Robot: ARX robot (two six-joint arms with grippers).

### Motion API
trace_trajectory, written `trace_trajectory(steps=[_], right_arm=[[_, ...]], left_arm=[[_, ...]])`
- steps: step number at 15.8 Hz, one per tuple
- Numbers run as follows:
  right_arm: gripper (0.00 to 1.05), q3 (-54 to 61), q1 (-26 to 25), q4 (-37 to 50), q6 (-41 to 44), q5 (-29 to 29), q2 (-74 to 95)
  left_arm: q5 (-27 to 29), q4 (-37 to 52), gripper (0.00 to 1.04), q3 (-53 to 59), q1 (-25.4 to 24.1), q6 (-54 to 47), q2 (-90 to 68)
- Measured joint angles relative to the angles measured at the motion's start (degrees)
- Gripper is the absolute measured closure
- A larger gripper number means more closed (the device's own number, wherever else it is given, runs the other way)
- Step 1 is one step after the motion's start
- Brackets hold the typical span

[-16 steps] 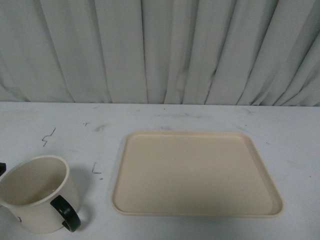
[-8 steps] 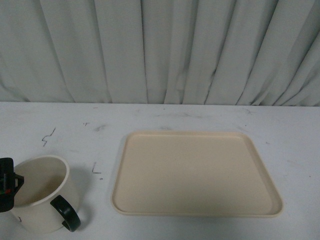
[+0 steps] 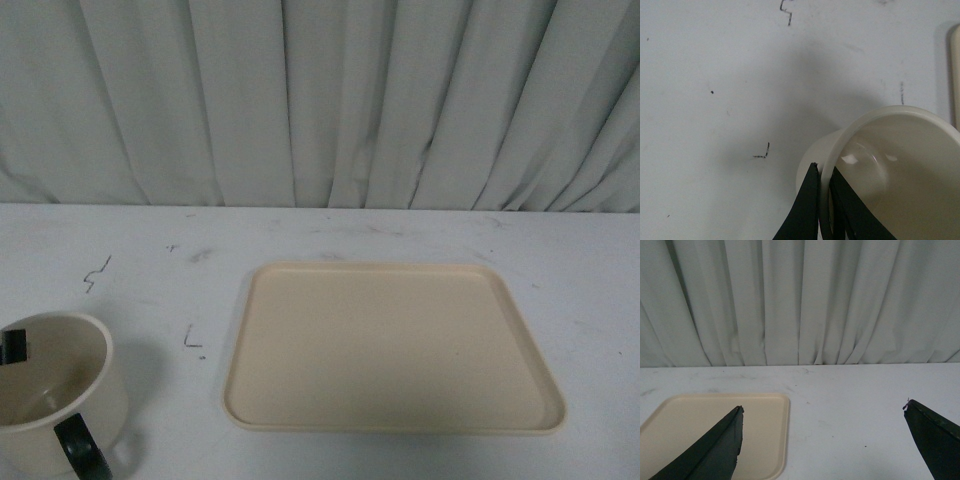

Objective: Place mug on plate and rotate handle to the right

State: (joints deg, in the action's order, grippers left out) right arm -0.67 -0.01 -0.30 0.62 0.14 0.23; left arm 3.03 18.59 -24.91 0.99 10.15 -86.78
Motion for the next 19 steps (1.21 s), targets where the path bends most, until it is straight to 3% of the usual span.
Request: trace_trajectory(steps=[4,9,11,19], right_arm=[[0.06,0.0,0.0,0.0,0.0,0.0,0.0],[0.06,0.0,0.0,0.0,0.0,0.0,0.0],[0.06,0.0,0.0,0.0,0.0,0.0,0.0],[0.06,0.0,0.0,0.0,0.0,0.0,0.0]], left_arm=[[3.8,-7.8,1.02,-3.5,7.2,1.8,10.4],[10.9,-7.1,1.02,-16.9,26.9,12.8,1.3],[13.9,-6.8,1.02,-22.2,31.7,15.9,-4.5],[17.6,-6.9,1.02,-32.7,33.5,22.6,-23.1]])
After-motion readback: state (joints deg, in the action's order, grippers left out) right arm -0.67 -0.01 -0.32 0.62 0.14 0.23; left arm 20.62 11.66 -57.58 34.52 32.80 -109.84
